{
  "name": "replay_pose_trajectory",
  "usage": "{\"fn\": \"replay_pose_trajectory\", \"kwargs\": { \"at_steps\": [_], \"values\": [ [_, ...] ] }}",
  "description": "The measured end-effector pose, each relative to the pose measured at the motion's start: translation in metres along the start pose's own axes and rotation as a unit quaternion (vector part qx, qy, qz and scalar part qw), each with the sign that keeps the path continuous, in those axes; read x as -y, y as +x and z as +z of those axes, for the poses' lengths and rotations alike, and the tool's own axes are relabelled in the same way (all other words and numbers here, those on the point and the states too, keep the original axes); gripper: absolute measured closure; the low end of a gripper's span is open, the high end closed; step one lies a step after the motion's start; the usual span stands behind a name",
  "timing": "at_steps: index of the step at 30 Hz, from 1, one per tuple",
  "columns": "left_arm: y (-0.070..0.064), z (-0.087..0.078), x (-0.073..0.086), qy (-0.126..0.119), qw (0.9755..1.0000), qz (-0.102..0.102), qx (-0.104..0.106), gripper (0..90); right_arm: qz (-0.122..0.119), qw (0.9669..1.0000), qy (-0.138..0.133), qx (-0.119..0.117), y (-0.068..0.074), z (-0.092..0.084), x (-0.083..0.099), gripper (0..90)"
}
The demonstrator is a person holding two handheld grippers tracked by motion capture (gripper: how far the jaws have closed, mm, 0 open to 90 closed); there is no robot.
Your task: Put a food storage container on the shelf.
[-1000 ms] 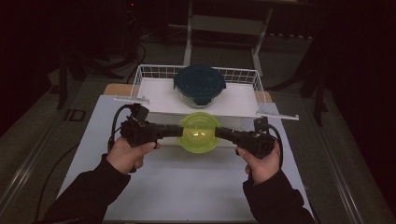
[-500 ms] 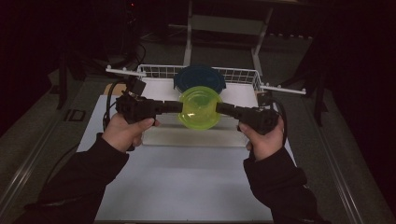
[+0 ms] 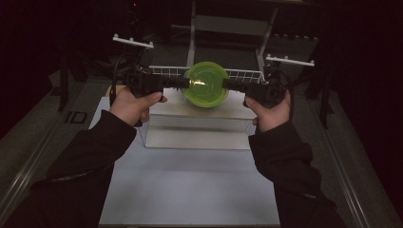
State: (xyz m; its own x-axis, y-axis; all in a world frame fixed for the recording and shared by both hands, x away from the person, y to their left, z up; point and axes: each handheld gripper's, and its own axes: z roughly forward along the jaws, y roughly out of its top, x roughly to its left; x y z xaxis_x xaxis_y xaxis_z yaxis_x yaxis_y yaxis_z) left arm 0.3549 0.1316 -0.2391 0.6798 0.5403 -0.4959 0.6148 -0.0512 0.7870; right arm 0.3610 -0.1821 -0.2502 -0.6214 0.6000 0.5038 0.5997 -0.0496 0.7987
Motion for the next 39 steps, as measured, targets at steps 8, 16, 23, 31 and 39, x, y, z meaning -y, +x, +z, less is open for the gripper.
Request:
{"fn": "replay_pose_trajectory", "kwargs": {
  "at_steps": [8, 16, 23, 31, 39],
  "values": [
    [0.023, 0.016, -0.009, -0.006, 0.9994, -0.033, 0.004, 82.3, 0.020, 0.9996, 0.006, 0.018, -0.016, 0.013, -0.015, 80.1],
    [0.044, 0.027, -0.009, -0.006, 0.9976, -0.067, 0.013, 81.8, 0.033, 0.9987, 0.018, 0.033, -0.027, 0.024, -0.020, 80.2],
    [0.054, 0.032, -0.014, -0.021, 0.9963, -0.083, 0.001, 80.0, 0.038, 0.9981, 0.021, 0.044, -0.027, 0.032, -0.029, 80.0],
    [0.059, 0.038, -0.018, -0.032, 0.9956, -0.087, -0.010, 76.3, 0.061, 0.9962, 0.022, 0.059, -0.032, 0.039, -0.037, 73.9],
    [0.065, 0.050, -0.020, -0.030, 0.9947, -0.098, -0.013, 62.1, 0.081, 0.9942, 0.022, 0.067, -0.042, 0.046, -0.039, 68.7]
  ]
}}
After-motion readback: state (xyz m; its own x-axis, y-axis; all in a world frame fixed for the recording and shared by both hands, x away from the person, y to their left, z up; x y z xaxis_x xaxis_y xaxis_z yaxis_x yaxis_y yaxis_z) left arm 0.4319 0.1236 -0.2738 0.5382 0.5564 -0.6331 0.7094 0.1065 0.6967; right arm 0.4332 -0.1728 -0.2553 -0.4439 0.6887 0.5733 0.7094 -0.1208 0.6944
